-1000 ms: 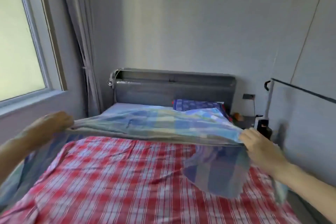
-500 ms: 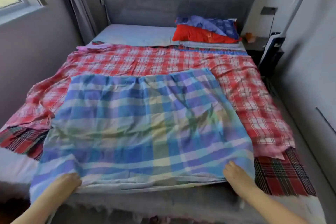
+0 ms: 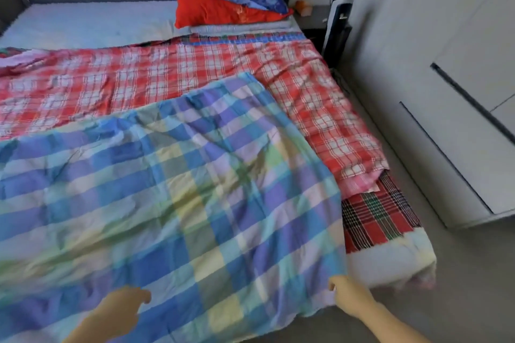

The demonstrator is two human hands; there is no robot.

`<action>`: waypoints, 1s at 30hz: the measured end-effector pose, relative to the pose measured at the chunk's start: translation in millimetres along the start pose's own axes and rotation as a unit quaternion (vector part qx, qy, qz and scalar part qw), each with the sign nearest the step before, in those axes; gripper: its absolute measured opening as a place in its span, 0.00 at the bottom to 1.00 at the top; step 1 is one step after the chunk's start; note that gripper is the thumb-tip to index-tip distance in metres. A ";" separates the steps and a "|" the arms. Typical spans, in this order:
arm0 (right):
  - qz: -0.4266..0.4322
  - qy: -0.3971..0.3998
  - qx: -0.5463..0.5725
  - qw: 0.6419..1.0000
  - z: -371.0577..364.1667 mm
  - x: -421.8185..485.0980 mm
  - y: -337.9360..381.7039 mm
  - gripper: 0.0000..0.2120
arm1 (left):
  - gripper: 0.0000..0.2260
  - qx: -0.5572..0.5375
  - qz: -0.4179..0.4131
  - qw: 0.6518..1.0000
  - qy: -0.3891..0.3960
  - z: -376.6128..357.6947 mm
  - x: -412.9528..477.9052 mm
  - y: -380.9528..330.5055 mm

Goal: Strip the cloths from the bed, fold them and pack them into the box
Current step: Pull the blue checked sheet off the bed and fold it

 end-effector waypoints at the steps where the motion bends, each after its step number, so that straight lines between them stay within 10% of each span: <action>1: -0.017 -0.027 0.040 0.999 5.5 13.1 -16.6 0.07 | 0.23 -0.013 -0.044 0.999 -0.029 39.3 2.0 -31.6; 7: -0.210 -0.088 0.284 0.931 -12.1 36.0 -104.6 0.16 | 0.16 0.049 -0.142 0.988 -0.041 110.9 72.5 -191.0; 13: -0.371 -0.033 0.545 0.751 -72.2 66.4 -164.7 0.30 | 0.16 -0.011 -0.230 0.972 -0.046 120.3 116.0 -343.8; 21: -0.273 0.083 0.757 0.588 -90.6 117.5 -134.1 0.40 | 0.19 -0.056 -0.269 0.954 -0.123 160.5 160.9 -438.2; 25: -0.171 0.035 0.709 0.684 -47.1 111.0 -116.3 0.09 | 0.16 -0.011 -0.327 0.928 -0.176 191.0 176.0 -482.4; 30: 0.280 -0.126 0.327 0.894 -1.1 62.4 -28.9 0.18 | 0.22 0.147 -0.469 0.831 -0.261 219.7 182.5 -544.7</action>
Point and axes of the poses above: each hand's wrist, its own x-axis towards the middle knuckle, its own z-axis out of the back of the hand, y = z × x, the point moved 9 cm from there along x, towards the middle knuckle, and after that the axes turned 14 degrees about x, right-handed, at the moved point
